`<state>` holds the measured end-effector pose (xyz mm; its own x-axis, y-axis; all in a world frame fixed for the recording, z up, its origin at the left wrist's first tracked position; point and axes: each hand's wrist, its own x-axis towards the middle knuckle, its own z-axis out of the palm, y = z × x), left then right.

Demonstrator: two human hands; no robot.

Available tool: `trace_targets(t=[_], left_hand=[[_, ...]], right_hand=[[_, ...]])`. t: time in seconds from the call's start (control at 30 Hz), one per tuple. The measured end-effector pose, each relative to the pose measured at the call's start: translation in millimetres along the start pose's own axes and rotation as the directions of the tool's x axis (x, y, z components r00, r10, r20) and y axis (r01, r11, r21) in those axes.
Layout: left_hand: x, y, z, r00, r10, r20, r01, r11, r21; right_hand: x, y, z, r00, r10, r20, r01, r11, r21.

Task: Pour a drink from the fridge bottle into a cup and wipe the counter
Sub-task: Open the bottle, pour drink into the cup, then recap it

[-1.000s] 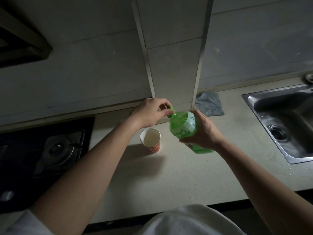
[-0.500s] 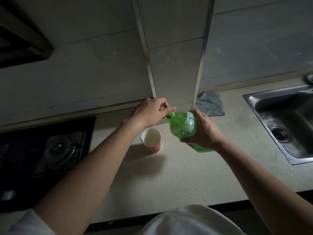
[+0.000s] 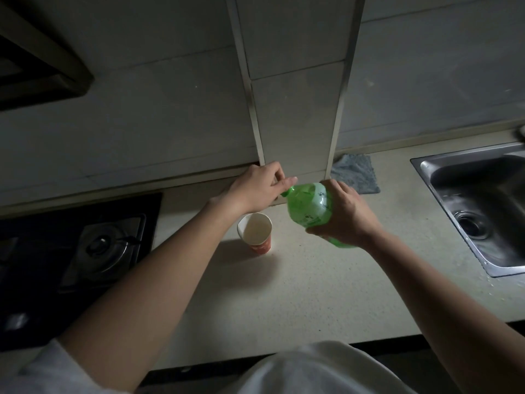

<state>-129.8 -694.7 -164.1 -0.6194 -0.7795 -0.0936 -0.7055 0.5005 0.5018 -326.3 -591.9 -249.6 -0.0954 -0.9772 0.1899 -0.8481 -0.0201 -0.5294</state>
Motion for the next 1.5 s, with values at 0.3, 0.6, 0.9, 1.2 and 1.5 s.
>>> trace_targets(t=[0.3, 0.6, 0.9, 1.2, 1.5], left_hand=[[-1, 1, -4, 0.995, 0.092, 0.031, -0.090, 0.993, -0.072], [0, 0, -4, 0.998, -0.034, -0.057, 0.036, 0.999, 0.032], [-3, 3, -5, 0.993, 0.114, 0.017, -0.113, 0.992, -0.060], [-4, 2, 2, 0.987, -0.150, -0.051, 0.157, 0.972, 0.177], [2, 5, 9, 0.967, 0.103, -0.234, -0.055, 0.977, 0.204]], right_hand=[[5, -4, -4, 0.999, 0.024, 0.039, -0.026, 0.998, 0.061], [0, -19, 0, 0.997, -0.002, -0.076, -0.007, 0.993, -0.115], [9, -16, -10, 0.999, 0.040, 0.029, -0.042, 0.996, 0.081], [1, -28, -7, 0.996, -0.047, -0.070, 0.032, 0.980, -0.197], [15, -23, -23, 1.000, 0.016, 0.023, -0.015, 0.999, -0.032]])
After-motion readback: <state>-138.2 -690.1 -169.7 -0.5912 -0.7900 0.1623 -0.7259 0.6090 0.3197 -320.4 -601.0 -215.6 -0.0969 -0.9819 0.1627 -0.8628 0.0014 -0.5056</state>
